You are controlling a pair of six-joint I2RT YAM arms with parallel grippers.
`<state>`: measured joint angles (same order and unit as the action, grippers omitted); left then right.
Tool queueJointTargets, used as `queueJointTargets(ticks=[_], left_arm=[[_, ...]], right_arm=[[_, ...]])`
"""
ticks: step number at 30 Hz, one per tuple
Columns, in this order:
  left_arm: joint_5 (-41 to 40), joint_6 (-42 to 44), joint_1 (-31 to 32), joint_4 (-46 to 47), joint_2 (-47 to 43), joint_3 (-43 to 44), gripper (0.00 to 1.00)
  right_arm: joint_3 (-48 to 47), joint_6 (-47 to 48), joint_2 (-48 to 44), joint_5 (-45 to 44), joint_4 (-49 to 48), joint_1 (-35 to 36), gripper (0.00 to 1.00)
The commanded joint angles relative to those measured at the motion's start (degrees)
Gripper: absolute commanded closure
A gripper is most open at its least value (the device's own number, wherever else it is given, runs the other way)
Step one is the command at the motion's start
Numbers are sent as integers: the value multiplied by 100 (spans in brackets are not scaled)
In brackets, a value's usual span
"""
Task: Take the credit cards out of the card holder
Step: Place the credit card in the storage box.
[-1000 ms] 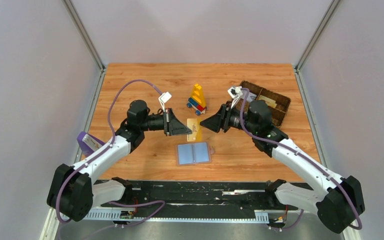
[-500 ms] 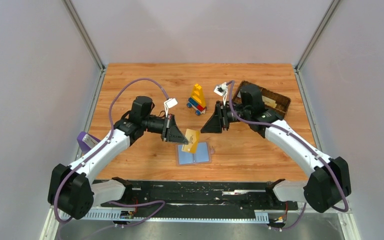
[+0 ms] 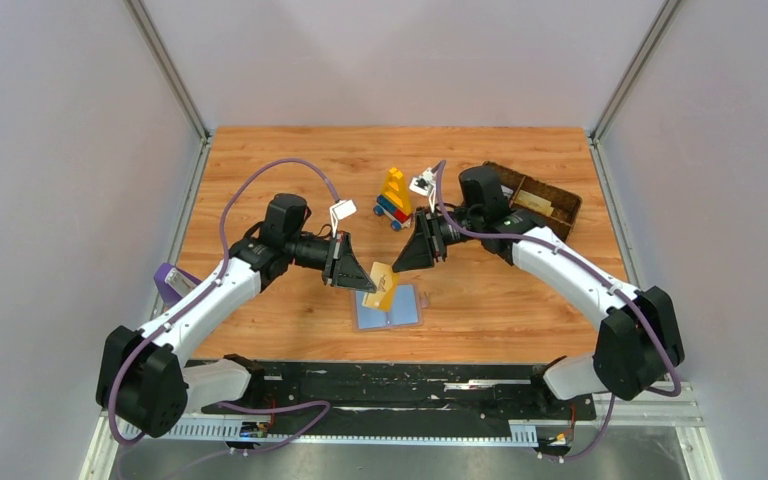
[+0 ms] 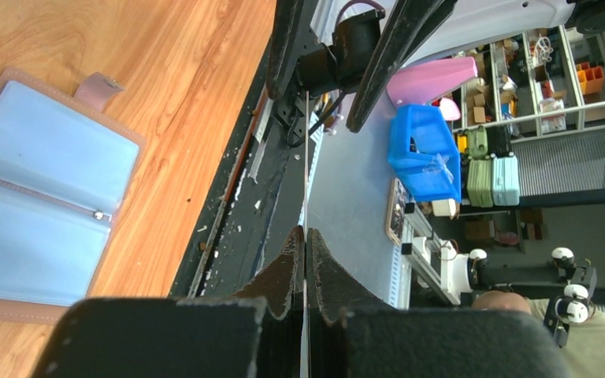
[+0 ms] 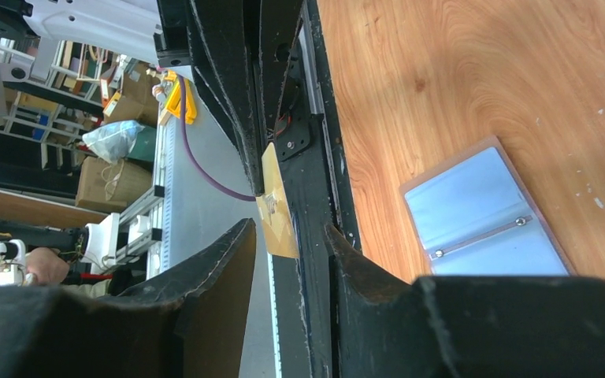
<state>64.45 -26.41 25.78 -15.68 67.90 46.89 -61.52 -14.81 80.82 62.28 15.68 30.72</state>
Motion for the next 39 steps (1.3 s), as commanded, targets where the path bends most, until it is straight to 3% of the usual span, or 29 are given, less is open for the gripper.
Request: queueJointTargets(ticks=[1,4,7,9,11,13,15,16,18,20,23,30,39], left_arm=[[162,159,28,-31,-41,127,100],[163,167,24,-27,-41,120,100],[163,176,24,-35,-15,118,100],[161,185,24,-38,8,126,99],[109,225,24,-96,16,157,90],[-16,333,30,-253,19,219,75],[-196,464,24,-451,15,299,58],[-352,557,24,-604,9,327,43],[-635,705,24,-837,-11,422,30],[-846,818,24,-993,-32,494,24],[-1091,901,17,-1199,-80,603,2],[-1929,1160,15,-1625,-272,801,0],[-3310,1489,15,-2113,-733,880,0]], right_arm=[[-264,265,143,214,93,101,65],[-267,275,129,197,95,127,73],[-257,297,105,205,93,128,94],[-243,304,79,172,86,128,100],[-230,259,51,58,85,128,100],[-217,160,28,-99,79,123,100],[-204,63,-22,-274,75,99,100],[-188,9,-60,-384,75,69,100],[-150,-72,-152,-548,78,-25,100],[-110,-165,-268,-700,75,-172,100],[20,-297,-447,-871,78,-522,100],[295,-683,-873,-1377,31,-1731,100],[976,-1712,-1309,-3475,-871,-3442,100]])
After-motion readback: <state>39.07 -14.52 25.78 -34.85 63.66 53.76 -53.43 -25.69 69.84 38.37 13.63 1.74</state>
